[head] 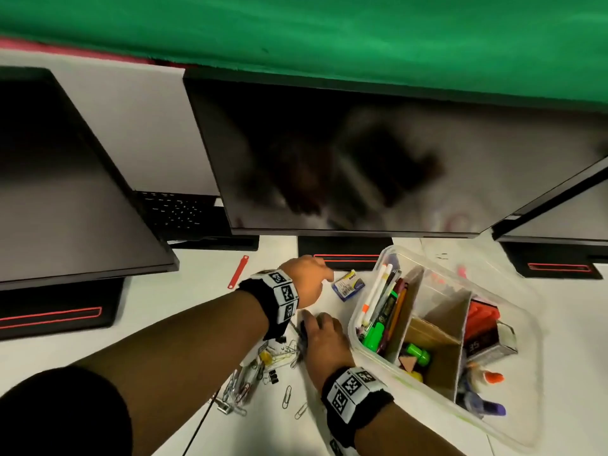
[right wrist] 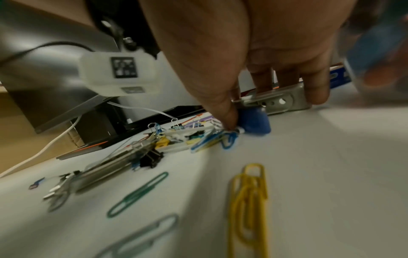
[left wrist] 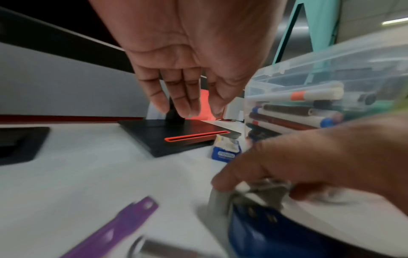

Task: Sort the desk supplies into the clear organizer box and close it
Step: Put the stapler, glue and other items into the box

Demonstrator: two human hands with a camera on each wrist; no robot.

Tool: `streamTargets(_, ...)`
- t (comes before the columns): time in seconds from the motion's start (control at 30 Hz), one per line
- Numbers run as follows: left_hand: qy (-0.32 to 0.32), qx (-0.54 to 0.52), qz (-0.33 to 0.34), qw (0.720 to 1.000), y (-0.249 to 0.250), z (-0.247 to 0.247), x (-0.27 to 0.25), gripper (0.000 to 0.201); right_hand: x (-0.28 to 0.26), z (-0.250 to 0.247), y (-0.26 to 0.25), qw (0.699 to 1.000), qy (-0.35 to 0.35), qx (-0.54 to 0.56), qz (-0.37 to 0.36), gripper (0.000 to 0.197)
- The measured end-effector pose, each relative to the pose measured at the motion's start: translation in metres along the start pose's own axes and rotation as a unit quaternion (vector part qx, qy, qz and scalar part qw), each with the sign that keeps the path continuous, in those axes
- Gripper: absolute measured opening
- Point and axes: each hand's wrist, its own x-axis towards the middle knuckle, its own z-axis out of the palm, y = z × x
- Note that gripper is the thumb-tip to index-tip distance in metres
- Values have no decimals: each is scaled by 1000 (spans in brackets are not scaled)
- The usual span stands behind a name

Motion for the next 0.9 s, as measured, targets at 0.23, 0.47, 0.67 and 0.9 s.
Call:
streamTargets(0.23,-53,76,71,993,27,31,42,43,-12,21,24,1000,0,15,-21,66)
streamTargets(0.47,-92,83,44,991,30,36,46,42,-20,20,38,996,-39,-43,-71,65)
streamTargets(0.67,-92,105,31,990,16,36,25,30,-27,19,40,996,-19,-8,-90,58)
streamTargets(0.9,-45,47,-72,995,-6,27,-8,33,-56,-2,38,988,8,117,-105,58)
